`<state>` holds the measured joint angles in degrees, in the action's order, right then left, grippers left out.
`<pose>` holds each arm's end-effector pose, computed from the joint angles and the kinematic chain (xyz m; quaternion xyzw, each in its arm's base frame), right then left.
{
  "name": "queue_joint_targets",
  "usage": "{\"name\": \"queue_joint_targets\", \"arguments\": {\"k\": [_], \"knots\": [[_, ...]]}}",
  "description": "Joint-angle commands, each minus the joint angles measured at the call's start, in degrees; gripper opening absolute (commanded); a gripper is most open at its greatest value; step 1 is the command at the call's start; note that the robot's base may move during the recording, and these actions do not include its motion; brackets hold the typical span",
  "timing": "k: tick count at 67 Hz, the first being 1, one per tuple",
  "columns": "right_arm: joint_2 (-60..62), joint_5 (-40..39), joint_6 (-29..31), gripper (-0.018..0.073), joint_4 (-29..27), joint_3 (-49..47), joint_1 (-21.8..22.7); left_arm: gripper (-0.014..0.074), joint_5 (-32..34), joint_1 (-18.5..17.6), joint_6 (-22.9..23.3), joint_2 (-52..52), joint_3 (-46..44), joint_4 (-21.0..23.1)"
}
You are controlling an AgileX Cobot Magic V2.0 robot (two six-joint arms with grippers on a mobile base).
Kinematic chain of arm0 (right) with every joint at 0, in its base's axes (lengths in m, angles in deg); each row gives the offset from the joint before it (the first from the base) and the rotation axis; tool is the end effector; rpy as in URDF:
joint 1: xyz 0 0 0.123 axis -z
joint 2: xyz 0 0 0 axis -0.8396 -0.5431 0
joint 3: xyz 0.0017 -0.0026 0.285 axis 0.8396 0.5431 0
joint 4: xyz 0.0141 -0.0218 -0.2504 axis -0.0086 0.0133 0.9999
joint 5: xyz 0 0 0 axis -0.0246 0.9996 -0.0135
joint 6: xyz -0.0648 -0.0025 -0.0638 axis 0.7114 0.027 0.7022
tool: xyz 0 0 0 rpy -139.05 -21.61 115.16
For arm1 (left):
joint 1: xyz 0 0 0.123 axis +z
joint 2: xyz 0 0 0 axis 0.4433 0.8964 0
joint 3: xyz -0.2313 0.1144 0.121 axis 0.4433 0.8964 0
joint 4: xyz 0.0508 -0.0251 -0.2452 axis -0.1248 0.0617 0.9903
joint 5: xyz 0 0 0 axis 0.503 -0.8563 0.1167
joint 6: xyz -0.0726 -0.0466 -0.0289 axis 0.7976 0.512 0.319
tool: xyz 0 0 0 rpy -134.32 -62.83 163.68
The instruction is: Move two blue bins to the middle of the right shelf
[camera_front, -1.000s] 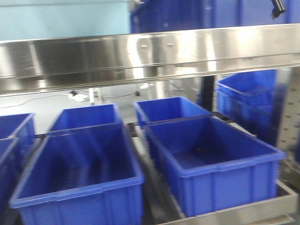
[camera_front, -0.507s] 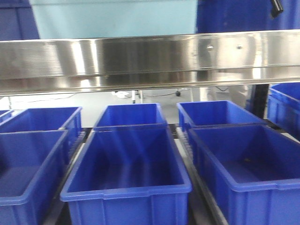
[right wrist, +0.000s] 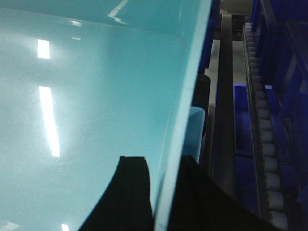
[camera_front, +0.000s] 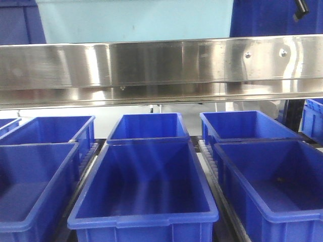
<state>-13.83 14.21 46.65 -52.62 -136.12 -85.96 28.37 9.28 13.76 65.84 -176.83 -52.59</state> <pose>0.3103 0.1617 0.5138 -0.1297 0.8410 0.1304 0.5088 0.2850 -0.0927 0.5202 0.1107 0.8023 -0.1278 0.5725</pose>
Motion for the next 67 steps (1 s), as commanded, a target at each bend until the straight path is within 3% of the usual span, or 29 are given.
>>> {"name": "queue_joint_targets", "arguments": {"k": [1,67], "knots": [[0.7,-2.3,1.3,-0.0151,0.5,-0.5,0.2,-0.0111,3.4,-0.3,0.0,-1.2,-0.9,2.4],[0.7,-2.3,1.3,-0.0151,0.5,-0.5,0.2,-0.0111,3.4,-0.3,0.0,-1.2,-0.9,2.4]]}}
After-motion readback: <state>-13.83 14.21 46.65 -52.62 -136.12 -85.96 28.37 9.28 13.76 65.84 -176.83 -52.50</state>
